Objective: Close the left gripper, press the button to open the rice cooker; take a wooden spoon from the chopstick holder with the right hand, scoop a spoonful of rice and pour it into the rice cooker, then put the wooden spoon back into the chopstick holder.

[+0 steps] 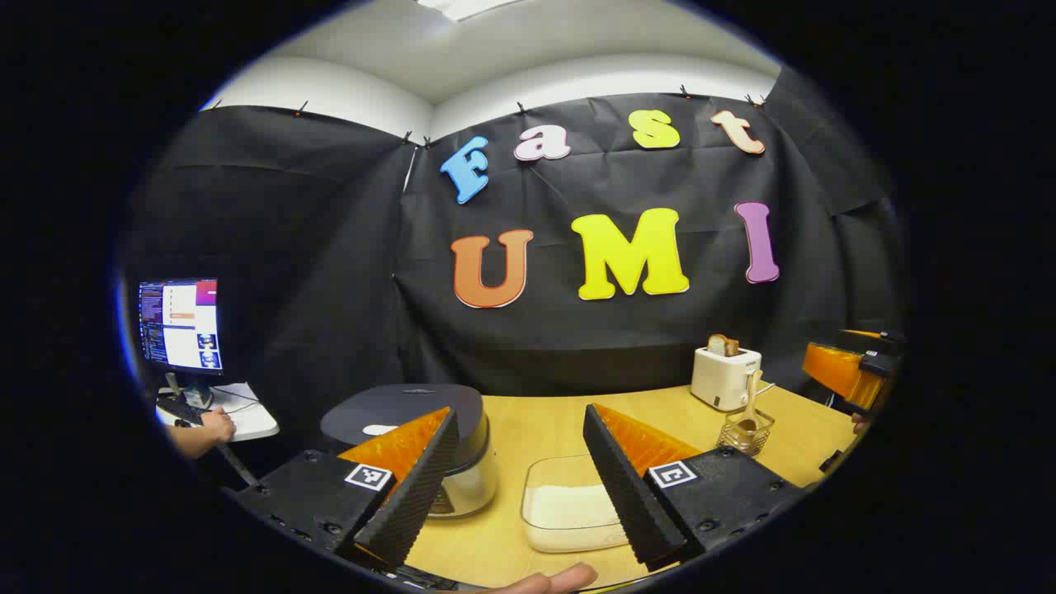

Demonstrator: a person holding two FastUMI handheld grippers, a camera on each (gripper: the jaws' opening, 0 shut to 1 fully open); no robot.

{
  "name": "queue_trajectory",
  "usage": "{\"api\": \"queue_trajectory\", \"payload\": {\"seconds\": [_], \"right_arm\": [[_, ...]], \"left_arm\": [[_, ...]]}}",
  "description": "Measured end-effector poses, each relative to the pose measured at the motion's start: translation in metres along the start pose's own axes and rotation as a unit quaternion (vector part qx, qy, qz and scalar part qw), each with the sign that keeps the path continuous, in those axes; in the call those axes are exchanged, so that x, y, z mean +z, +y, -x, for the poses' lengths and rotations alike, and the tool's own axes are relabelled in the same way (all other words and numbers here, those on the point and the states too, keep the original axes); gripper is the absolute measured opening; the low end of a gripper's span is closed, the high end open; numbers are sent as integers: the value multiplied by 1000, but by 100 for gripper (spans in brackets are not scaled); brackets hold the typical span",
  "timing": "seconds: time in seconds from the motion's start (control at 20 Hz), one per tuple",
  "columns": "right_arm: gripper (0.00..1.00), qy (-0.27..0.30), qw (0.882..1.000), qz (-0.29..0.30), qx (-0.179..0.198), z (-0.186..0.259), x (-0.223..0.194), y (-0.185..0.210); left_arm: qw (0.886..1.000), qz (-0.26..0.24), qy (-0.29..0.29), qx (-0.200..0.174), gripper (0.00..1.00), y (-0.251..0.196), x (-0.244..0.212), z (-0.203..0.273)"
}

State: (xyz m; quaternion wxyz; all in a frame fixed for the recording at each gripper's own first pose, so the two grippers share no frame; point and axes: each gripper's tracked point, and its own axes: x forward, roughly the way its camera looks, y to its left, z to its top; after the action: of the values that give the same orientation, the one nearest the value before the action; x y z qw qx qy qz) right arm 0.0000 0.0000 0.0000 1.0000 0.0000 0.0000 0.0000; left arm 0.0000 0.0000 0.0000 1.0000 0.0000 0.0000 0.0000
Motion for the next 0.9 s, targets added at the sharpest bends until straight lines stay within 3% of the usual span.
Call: {"api": "queue_trajectory", "payload": {"seconds": [0.15,0.35,0.65,0.9], "right_arm": [[96,26,1000,0,-2,3,-25,8],[95,56,998,-13,2,1,-43,10],[95,48,999,-1,-17,0,-39,-1],[95,39,999,7,-17,4,-31,-6]], "left_arm": [[1000,-7,4,-20,97,15,-2,4],[1000,-14,4,-5,96,32,-6,4],[1000,-25,4,-7,96,26,-7,4],[999,-39,9,5,89,33,-6,-1]]}}
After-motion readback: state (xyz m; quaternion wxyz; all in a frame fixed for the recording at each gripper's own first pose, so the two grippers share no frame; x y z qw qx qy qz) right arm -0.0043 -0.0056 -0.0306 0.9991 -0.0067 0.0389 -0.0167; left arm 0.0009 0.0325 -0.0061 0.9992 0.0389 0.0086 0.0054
